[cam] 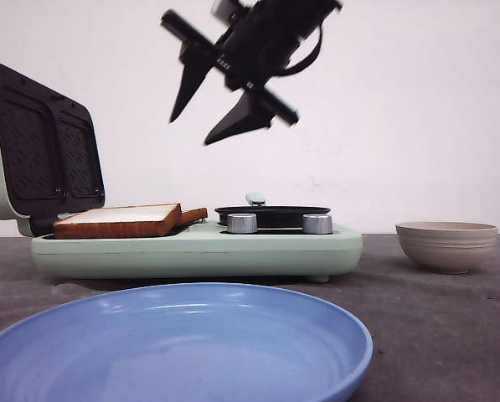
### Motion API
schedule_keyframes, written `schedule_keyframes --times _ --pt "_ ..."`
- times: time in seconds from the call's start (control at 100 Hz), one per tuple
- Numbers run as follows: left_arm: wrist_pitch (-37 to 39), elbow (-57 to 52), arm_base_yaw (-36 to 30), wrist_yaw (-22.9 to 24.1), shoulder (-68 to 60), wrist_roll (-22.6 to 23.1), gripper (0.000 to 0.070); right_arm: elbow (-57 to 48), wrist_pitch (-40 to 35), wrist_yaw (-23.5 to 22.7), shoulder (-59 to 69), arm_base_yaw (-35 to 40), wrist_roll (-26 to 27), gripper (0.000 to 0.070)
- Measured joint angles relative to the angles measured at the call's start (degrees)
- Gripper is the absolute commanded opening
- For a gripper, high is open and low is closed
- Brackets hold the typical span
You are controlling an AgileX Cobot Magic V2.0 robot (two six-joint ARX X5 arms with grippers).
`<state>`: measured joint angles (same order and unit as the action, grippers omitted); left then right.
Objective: Make breakfast with bread and shrimp
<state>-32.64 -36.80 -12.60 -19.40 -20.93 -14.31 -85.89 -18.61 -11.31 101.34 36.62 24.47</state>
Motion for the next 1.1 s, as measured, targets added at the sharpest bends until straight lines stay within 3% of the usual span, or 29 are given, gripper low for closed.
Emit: schedule_keyframes --times 0.2,0.26,0.38,0.6,0.9,1.1 --pt "0.0 0.0 0.0 0.1 0.0 0.2 0.0406 0.0 -6.0 7.1 -6.7 -1.0 -8.5 0.0237" --pt "0.0 0.0 0.0 0.1 0.0 0.2 0.0406 0.0 -7.4 8.0 -8.7 -1.4 -10.5 0.0225" --pt "0.0 0.0 0.0 0.2 0.0 0.2 0.0406 0.0 -10.5 9.4 -12.4 -1.8 -13.4 0.0121" --pt "0.0 0.0 0.0 0.2 0.0 0.4 0.0406 0.0 -15.2 11.6 -18.8 -2.5 -16.9 0.0049" --pt "0.0 0.0 0.0 1.7 0.0 0.4 0.0406 1.2 -17.5 12.8 -27.1 -3.8 -18.8 0.0039" --pt "0.1 0.0 0.0 2.2 0.0 0.4 0.0406 7.7 -17.2 12.8 -34.5 -3.8 -19.8 0.0039"
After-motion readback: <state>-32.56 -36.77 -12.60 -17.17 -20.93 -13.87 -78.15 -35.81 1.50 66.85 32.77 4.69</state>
